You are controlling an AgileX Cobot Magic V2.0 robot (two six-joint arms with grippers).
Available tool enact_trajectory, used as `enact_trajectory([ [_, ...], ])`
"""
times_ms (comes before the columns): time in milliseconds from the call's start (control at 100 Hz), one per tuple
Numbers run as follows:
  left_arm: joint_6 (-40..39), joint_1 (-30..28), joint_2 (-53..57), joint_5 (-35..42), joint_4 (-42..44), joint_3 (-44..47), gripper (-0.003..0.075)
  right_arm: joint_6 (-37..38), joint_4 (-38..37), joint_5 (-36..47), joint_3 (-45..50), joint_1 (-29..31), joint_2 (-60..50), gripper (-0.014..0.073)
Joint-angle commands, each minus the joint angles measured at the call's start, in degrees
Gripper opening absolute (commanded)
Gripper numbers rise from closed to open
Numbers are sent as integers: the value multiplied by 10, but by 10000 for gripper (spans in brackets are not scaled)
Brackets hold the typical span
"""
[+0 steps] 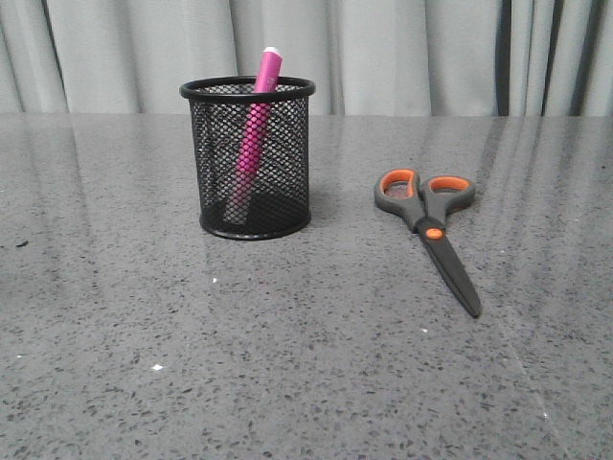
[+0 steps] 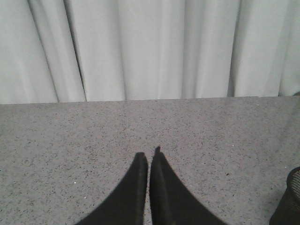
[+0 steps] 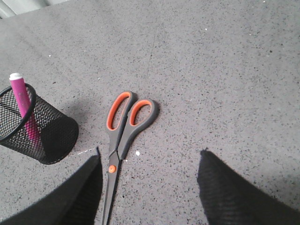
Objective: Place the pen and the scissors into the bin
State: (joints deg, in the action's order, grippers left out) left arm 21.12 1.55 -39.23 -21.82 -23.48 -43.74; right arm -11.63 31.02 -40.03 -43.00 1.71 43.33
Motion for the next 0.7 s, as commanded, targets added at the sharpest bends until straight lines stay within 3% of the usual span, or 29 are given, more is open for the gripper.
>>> enact_trajectory([
  [0, -6, -2, 16, 55, -8, 2, -22, -7, 17, 49, -18, 3, 2, 400],
  [410, -6, -2, 19, 52, -10, 12, -22, -16, 31, 30, -19, 3, 9, 400],
  [690, -6, -2, 19, 52, -11, 12, -22, -64, 26, -118, -102, 1, 107, 400],
])
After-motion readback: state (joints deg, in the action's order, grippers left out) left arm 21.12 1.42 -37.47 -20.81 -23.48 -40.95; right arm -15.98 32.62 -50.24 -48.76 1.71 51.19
